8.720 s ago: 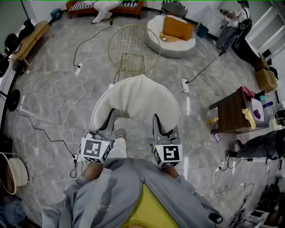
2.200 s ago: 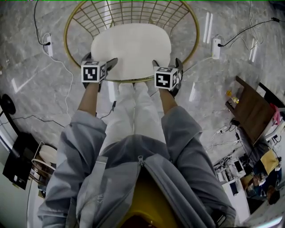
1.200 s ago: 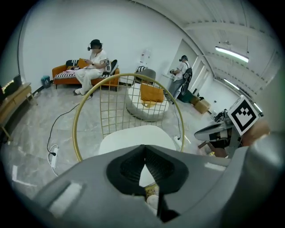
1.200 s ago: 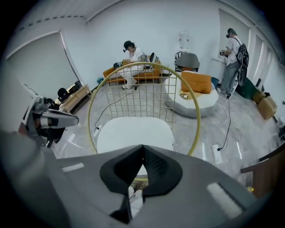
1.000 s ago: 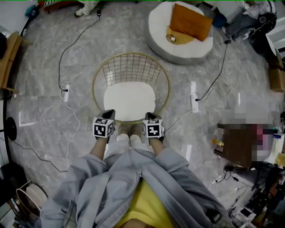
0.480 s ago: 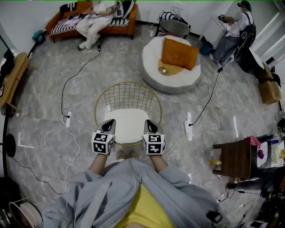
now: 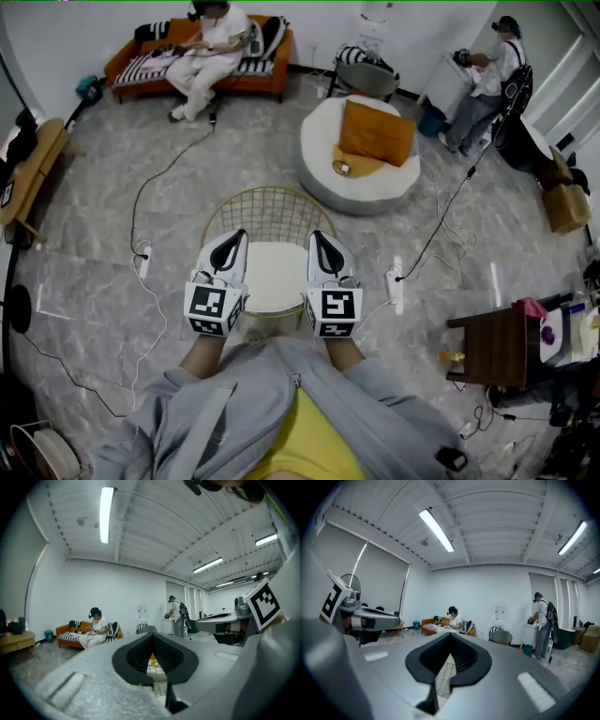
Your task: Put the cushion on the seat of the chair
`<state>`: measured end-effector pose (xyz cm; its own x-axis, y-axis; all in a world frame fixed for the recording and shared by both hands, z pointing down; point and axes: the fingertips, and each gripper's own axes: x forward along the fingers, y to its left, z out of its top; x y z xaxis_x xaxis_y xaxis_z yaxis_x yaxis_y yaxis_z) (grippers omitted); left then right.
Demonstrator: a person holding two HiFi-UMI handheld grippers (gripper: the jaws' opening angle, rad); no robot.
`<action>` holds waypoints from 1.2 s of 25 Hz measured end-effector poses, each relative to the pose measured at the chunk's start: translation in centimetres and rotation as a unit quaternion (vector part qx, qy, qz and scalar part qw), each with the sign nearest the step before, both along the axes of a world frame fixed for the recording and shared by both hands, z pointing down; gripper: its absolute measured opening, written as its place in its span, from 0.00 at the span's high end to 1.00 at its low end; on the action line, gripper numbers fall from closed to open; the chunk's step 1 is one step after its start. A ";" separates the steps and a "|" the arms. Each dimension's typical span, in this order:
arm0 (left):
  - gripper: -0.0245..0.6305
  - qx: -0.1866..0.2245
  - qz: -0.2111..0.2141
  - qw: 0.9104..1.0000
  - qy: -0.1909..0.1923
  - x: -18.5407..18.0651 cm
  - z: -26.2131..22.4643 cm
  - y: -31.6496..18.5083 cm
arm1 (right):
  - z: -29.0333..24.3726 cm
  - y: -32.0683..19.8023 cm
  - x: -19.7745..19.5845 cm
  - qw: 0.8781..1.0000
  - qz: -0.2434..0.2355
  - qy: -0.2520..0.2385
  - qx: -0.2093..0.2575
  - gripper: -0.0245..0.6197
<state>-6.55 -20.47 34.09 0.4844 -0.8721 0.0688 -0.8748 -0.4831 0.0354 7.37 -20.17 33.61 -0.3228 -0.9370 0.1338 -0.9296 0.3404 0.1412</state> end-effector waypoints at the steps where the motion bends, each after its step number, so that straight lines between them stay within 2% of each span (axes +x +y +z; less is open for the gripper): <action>1: 0.96 0.014 -0.002 1.000 -0.001 0.1 -1.1 0.1 | -1.1 0.1 -0.2 1.000 -0.004 0.003 0.014 0.96; 6: 0.96 0.069 -0.016 0.997 -0.025 0.2 -4.9 0.6 | -5.0 0.9 -1.2 0.998 -0.018 0.012 0.067 0.96; 10: 0.96 0.090 -0.017 0.995 -0.028 0.5 -6.3 1.0 | -6.7 1.3 -1.5 0.996 -0.030 0.007 0.084 0.96; 16: 0.96 0.064 -0.019 0.998 -0.020 0.8 -5.0 0.7 | -4.4 0.8 -1.3 0.998 -0.038 -0.008 0.044 0.96; 30: 0.96 0.053 -0.018 0.998 -0.027 1.5 -4.2 0.3 | -4.1 0.8 -0.9 0.998 -0.041 -0.004 0.039 0.96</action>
